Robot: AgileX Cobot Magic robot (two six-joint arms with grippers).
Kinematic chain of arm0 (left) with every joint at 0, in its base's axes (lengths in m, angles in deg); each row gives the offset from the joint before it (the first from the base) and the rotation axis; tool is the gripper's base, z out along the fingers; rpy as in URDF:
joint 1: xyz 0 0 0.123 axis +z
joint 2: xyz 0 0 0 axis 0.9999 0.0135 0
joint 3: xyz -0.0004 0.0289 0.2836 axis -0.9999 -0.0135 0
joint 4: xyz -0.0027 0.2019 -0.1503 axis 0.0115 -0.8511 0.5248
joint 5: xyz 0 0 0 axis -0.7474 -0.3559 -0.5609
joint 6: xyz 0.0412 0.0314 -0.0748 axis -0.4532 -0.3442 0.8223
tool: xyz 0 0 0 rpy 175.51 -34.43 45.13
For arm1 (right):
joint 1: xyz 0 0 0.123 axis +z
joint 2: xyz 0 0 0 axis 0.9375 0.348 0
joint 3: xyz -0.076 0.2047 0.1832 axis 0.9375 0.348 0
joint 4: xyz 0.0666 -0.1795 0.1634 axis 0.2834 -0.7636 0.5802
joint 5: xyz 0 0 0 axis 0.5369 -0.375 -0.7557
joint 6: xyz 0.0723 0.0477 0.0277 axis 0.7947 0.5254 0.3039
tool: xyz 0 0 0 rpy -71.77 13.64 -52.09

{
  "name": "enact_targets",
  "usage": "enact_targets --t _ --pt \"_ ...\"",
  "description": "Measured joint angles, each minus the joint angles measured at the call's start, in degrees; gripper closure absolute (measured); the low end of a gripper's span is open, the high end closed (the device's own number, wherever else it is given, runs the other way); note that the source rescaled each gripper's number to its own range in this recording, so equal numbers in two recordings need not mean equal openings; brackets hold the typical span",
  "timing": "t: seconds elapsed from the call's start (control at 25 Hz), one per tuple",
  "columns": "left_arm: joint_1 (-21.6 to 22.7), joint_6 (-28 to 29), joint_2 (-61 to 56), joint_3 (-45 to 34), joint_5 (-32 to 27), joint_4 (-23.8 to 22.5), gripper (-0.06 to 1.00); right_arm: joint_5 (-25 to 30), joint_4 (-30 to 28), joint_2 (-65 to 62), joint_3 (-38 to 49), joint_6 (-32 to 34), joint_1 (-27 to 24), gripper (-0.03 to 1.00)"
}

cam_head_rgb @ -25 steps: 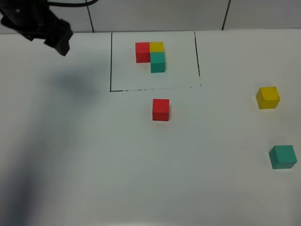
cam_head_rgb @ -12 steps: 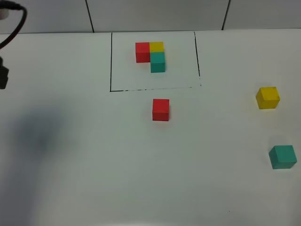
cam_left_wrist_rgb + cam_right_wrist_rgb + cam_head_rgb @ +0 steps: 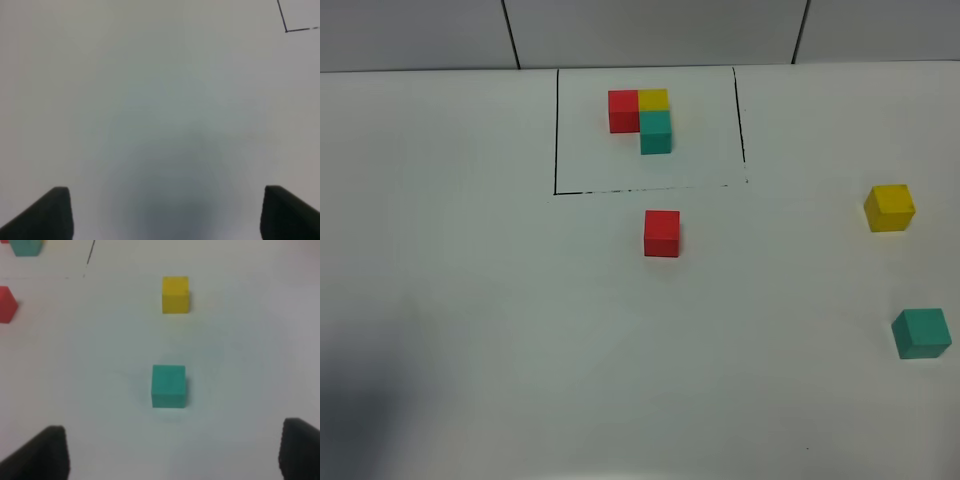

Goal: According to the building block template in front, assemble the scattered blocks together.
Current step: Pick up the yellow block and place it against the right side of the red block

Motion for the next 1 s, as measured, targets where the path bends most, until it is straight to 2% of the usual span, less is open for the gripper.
enact_targets --t 0.32,0.6,0.84,1.0 --pt "0.0 0.5 -16.0 -9.8 -1.3 5.2 -0.02 0.0 0.0 0.0 0.0 0.0 0.0 0.25" --pt "0.0 0.5 -26.6 -17.2 -2.8 6.1 -0.02 0.0 0.0 0.0 0.0 0.0 0.0 0.25" --pt "0.0 -4.5 -32.7 -19.0 -2.4 10.6 -0.02 0.0 0.0 0.0 0.0 0.0 0.0 0.25" --pt "0.0 -6.8 -34.6 -19.6 -2.8 11.2 -0.02 0.0 0.0 0.0 0.0 0.0 0.0 0.25"
